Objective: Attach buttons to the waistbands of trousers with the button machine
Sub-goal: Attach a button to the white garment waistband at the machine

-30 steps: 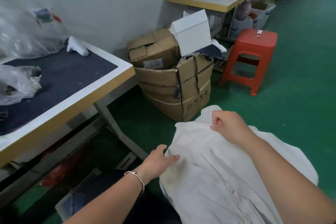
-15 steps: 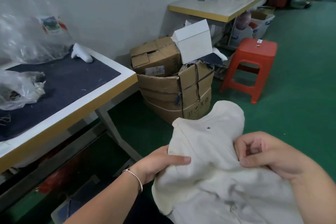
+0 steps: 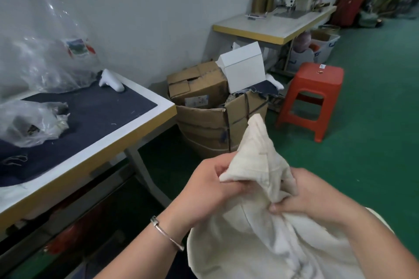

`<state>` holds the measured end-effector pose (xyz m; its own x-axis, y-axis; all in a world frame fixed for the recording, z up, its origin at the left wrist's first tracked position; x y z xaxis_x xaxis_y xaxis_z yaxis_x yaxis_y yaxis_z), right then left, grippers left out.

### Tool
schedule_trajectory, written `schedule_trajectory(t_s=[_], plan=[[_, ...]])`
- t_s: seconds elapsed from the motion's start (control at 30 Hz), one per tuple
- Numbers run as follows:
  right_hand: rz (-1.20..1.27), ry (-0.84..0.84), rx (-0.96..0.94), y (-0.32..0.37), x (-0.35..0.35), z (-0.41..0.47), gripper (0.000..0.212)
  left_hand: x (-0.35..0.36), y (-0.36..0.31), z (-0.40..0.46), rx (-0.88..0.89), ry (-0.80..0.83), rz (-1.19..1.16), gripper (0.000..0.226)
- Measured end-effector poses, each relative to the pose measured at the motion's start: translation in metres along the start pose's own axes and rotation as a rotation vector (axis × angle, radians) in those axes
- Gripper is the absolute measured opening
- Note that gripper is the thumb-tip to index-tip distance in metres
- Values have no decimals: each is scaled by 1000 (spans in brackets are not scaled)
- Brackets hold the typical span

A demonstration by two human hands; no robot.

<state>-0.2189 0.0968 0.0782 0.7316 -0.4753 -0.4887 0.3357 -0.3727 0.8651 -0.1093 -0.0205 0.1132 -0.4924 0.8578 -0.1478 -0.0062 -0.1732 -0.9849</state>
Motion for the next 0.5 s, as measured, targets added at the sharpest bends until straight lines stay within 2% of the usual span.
schedule_trajectory(t_s=[0.03,0.07,0.17,0.37,0.5], plan=[[-43,-29,-33,6,-5,-3,39,-4,5,0,-23,-51,45,31],[-79,-56,-75,14,-11,-8,35,-9,10,-2,-61,-85,69,32],[-176,-201,-229,53,-39,-21,37,-16,14,-9,-149,-55,38,43],[-127,-383,-405,153,-106,-49,32,-26,-9,-5,-144,-33,63,86],[-135,-475,-494,229,-134,-59,37,-14,-32,-7,-66,85,27,85]])
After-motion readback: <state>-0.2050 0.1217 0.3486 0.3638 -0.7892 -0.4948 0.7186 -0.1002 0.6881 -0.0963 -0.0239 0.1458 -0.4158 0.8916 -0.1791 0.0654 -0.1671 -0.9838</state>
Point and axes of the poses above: each hand's wrist, its own z-axis towards the middle knuckle, its own x-axis out of the palm, y = z × x, the point moved 9 cm from there along z, towards the middle knuckle, and after that the axes turned 11 degrees about -y, right-handed, at the moved point
